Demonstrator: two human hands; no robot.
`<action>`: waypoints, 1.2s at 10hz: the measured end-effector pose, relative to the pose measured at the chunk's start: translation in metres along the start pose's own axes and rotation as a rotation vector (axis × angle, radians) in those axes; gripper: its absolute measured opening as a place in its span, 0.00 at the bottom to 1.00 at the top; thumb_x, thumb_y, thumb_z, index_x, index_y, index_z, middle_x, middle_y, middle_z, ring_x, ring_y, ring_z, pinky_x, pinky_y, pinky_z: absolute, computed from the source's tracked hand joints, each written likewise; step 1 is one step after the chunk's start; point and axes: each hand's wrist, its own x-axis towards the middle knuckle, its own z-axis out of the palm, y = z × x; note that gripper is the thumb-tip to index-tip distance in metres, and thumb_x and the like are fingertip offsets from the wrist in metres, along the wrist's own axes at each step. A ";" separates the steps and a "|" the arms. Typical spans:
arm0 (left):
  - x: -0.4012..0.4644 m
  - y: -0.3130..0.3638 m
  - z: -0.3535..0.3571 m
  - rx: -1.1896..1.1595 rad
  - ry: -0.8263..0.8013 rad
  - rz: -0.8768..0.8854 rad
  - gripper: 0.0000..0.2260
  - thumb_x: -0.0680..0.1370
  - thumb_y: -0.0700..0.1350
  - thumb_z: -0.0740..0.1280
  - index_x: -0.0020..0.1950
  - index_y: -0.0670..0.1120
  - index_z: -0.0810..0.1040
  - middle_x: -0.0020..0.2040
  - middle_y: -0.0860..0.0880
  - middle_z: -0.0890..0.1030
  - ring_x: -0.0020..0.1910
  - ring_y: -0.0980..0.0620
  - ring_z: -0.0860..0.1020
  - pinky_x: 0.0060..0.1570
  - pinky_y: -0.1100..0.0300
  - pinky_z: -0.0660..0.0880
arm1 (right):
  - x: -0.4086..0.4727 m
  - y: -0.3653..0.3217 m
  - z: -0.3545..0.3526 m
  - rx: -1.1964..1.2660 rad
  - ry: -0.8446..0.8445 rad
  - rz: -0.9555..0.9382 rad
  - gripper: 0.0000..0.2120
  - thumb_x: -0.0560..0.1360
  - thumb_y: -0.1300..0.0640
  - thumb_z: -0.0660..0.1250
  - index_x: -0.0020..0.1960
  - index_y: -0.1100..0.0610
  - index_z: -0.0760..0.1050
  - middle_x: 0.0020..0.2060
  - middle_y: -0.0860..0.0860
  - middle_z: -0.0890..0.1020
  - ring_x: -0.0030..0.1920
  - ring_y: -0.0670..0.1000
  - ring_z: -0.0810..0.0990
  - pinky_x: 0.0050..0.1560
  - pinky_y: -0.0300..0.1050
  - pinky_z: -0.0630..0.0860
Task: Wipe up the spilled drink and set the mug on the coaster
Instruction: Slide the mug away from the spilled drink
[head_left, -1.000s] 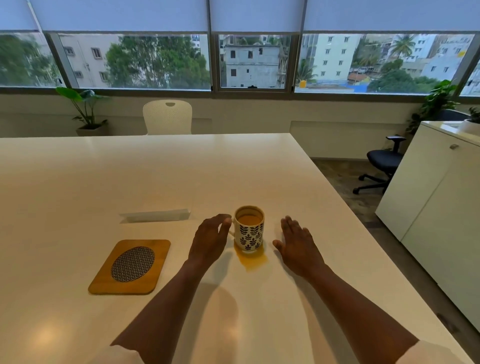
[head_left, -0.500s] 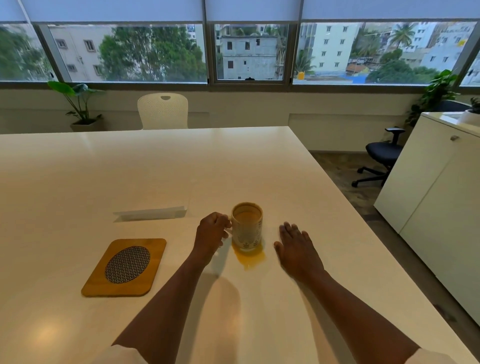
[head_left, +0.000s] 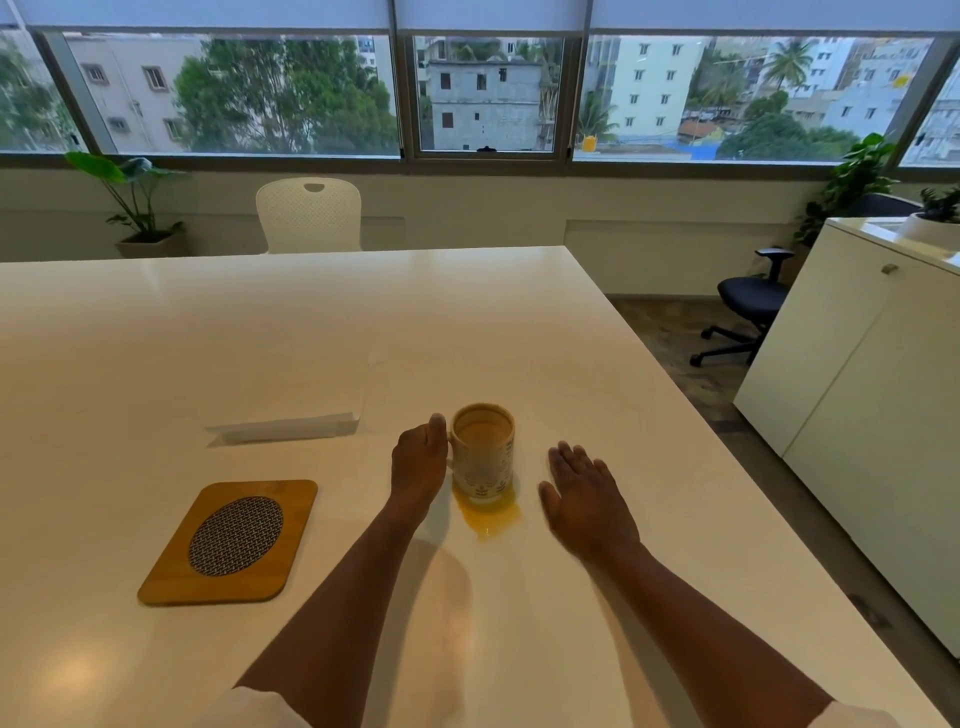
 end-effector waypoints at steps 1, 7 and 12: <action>0.003 -0.001 0.003 0.007 0.010 0.002 0.24 0.84 0.52 0.52 0.32 0.43 0.71 0.31 0.46 0.74 0.33 0.47 0.72 0.38 0.53 0.69 | 0.000 0.000 -0.001 0.006 -0.002 0.000 0.29 0.81 0.45 0.50 0.79 0.55 0.53 0.79 0.52 0.56 0.79 0.51 0.52 0.78 0.50 0.48; 0.011 -0.004 0.005 -0.044 0.012 0.004 0.25 0.84 0.52 0.52 0.31 0.43 0.71 0.28 0.47 0.72 0.29 0.47 0.69 0.37 0.52 0.66 | -0.001 -0.005 -0.003 0.001 0.006 0.001 0.29 0.81 0.44 0.49 0.79 0.55 0.53 0.79 0.51 0.57 0.79 0.49 0.52 0.79 0.49 0.48; 0.057 0.030 0.022 -0.056 0.027 -0.032 0.24 0.83 0.53 0.53 0.31 0.43 0.73 0.31 0.46 0.75 0.32 0.46 0.71 0.38 0.51 0.66 | -0.003 -0.003 -0.003 0.001 0.009 -0.003 0.29 0.81 0.44 0.49 0.79 0.55 0.52 0.79 0.50 0.56 0.79 0.49 0.51 0.79 0.49 0.47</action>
